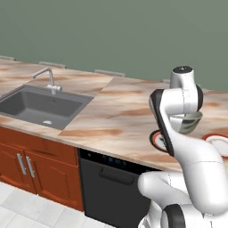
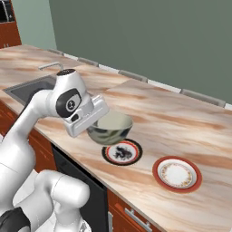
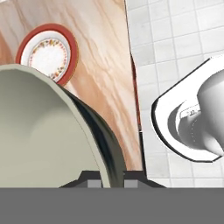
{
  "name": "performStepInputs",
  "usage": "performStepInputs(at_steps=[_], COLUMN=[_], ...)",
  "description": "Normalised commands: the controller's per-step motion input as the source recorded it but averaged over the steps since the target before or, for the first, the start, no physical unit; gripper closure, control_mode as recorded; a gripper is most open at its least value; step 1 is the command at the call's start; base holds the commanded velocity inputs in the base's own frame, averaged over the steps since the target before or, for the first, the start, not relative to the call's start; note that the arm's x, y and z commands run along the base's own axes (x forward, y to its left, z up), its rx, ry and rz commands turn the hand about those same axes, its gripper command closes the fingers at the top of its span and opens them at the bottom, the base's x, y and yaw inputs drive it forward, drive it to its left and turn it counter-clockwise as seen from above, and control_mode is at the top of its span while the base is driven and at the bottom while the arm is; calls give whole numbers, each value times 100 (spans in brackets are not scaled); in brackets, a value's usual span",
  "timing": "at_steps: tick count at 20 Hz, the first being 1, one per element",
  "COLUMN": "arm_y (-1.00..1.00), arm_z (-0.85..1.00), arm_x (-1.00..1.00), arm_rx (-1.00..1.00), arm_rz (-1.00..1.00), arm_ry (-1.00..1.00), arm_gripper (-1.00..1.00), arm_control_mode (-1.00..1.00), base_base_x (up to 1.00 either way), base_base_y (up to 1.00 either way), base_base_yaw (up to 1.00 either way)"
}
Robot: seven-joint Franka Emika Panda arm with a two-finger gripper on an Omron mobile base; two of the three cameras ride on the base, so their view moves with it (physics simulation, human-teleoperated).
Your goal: Move the bowls from the cabinet to the plates on the dining table.
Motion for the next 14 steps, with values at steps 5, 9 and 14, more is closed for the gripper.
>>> performStepInputs(at_steps=[5,9,14], arm_y=[0,-5,-3], arm_z=[-23,-17,-17], arm_x=[17,19,16], arm_rx=[-1,-2,-3], arm_rz=[0,0,0], arm_ry=[-1,0,0], arm_gripper=[100,100,100], arm_control_mode=[-100,-100,-100], base_base_x=[0,0,0], base_base_y=[0,0,0], base_base_yaw=[0,0,0])
